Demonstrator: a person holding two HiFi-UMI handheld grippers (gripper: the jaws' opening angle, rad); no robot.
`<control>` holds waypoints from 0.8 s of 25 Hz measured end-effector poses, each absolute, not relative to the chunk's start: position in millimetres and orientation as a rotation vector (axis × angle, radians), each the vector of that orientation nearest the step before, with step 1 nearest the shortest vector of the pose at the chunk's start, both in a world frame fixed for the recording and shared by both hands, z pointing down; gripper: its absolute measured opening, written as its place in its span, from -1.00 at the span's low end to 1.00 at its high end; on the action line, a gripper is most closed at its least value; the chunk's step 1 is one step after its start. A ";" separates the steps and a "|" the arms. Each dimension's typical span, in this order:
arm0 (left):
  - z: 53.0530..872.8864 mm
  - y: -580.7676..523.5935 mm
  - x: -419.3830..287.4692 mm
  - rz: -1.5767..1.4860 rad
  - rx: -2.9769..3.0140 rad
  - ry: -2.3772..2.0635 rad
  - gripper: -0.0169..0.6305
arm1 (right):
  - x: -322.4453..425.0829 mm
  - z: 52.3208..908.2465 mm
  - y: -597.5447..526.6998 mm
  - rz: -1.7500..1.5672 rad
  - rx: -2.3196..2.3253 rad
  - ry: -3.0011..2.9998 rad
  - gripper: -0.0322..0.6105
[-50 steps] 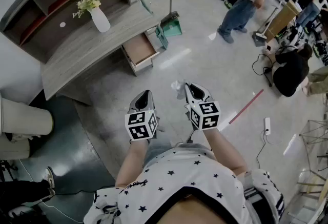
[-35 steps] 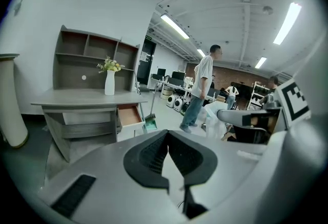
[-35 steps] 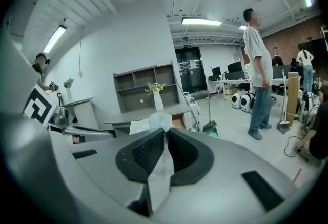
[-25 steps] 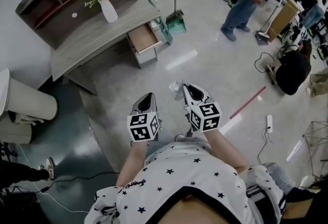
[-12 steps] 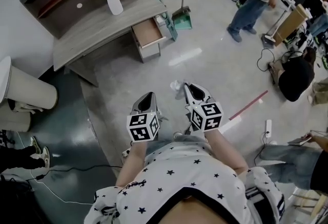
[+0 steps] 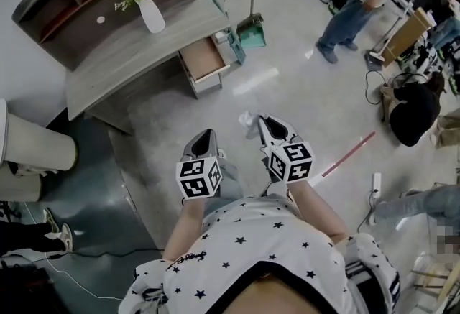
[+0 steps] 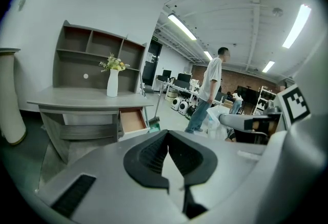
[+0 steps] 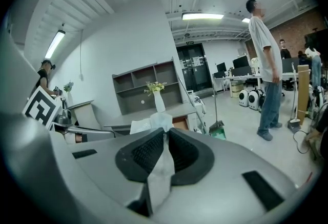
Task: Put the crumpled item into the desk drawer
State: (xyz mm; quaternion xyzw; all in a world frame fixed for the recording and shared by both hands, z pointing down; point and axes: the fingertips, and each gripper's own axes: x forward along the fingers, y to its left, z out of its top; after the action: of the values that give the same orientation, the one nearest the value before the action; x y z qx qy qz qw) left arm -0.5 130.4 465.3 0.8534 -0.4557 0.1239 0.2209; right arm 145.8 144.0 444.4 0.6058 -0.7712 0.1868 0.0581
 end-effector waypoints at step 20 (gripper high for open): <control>452.7 -111.6 -42.4 0.346 2.369 -1.249 -0.91 | 109.4 424.6 -102.6 0.532 1.846 -2.332 -0.82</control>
State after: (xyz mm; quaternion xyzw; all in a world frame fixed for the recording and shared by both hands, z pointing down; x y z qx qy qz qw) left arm -42.4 -111.6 452.7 0.8560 -0.4513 0.1251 0.2189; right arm 109.4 -102.6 424.6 0.6099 -0.7705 0.1756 0.0600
